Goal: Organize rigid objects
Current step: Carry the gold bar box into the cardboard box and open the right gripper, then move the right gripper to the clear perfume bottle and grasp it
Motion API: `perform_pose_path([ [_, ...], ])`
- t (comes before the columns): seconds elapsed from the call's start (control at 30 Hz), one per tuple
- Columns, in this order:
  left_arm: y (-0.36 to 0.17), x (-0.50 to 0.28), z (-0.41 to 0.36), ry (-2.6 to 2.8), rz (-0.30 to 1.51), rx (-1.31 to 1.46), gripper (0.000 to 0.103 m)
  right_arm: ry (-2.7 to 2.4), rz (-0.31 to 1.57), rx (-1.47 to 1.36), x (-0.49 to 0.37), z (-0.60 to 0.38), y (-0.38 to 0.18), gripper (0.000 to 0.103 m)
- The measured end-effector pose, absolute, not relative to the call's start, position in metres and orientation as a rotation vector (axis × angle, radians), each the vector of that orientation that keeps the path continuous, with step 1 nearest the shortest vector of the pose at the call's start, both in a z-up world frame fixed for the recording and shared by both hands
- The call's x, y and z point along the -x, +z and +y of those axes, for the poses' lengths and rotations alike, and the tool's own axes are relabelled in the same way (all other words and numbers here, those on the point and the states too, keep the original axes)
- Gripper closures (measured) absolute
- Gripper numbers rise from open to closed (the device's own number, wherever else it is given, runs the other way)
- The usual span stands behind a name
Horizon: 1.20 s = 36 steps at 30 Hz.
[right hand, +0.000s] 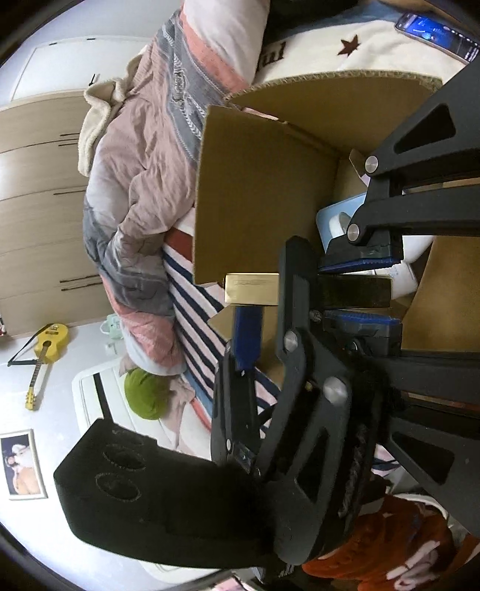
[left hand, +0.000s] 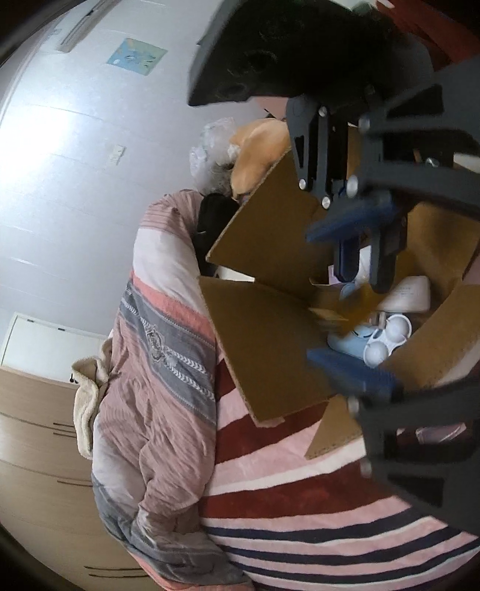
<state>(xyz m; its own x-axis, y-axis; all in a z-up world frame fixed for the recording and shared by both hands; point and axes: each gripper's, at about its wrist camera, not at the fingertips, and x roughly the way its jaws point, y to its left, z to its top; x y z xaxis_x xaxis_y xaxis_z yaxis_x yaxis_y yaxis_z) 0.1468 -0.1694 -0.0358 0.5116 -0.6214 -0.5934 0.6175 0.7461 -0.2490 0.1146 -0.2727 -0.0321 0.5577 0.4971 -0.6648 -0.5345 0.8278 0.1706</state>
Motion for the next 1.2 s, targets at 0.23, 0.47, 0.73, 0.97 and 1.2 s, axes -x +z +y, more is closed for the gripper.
perform_pose_path([
  [0.23, -0.023, -0.140, -0.137, -0.706, 0.674, 0.055, 0.029, 0.584, 0.787, 0.038, -0.119, -0.275, -0.034, 0.074],
  [0.47, -0.008, -0.121, -0.084, -0.646, 0.623, 0.090, 0.028, 0.570, 0.775, 0.085, -0.109, -0.253, -0.019, 0.073],
  [0.73, -0.008, -0.090, -0.006, -0.553, 0.574, 0.130, 0.023, 0.641, 0.733, 0.184, -0.088, -0.181, 0.000, 0.067],
  [0.97, -0.037, -0.077, 0.050, -0.478, 0.569, 0.146, 0.020, 0.701, 0.793, 0.238, -0.080, -0.113, -0.026, 0.067],
  [1.2, -0.088, -0.079, 0.082, -0.452, 0.631, 0.184, 0.016, 0.603, 0.894, 0.276, -0.085, -0.077, -0.091, 0.067],
])
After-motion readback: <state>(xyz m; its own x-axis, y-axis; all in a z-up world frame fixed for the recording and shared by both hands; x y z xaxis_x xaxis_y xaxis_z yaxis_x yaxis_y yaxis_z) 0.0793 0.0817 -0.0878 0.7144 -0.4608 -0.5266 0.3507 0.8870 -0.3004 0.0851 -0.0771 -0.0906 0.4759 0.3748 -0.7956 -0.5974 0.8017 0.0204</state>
